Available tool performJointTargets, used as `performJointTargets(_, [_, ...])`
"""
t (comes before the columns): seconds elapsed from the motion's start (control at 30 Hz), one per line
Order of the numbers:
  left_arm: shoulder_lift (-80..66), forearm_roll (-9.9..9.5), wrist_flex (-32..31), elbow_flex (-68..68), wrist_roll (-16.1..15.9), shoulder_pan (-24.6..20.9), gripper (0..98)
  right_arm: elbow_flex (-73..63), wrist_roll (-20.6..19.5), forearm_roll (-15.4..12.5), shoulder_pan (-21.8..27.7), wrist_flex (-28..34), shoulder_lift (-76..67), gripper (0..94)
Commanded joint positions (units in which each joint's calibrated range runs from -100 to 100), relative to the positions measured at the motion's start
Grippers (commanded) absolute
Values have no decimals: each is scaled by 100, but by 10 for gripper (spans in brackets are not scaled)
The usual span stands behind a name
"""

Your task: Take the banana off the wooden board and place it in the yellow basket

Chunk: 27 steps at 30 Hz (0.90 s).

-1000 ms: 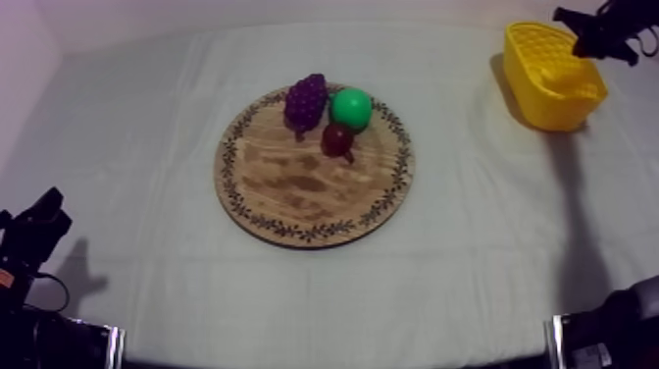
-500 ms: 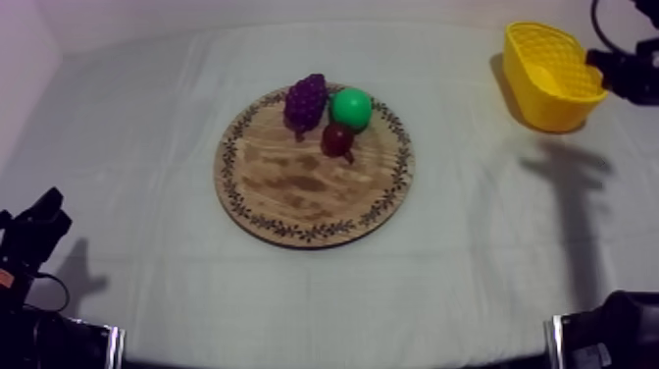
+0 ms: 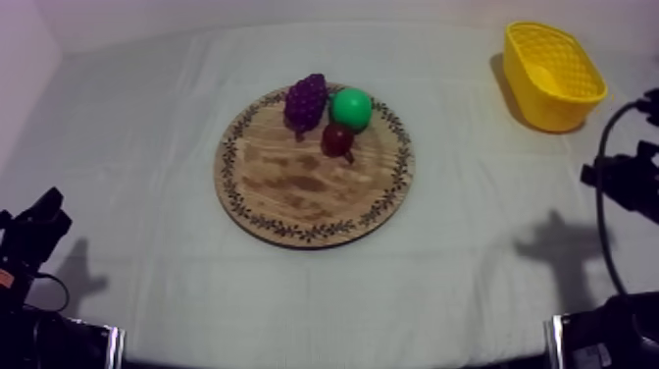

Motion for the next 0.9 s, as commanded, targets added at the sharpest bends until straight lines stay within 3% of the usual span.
performJointTargets(0.0, [-3,-1,1,3,0,2,1,392,86,-38,-11,79,-913,2])
performJointTargets(0.33, [-3,-1,1,3,2,2,1,1150,213,-47,32,408,-2257,2])
performJointTargets(0.87, [-3,-1,1,3,1,2,1,1193,154,-26,28,769,-2950,2])
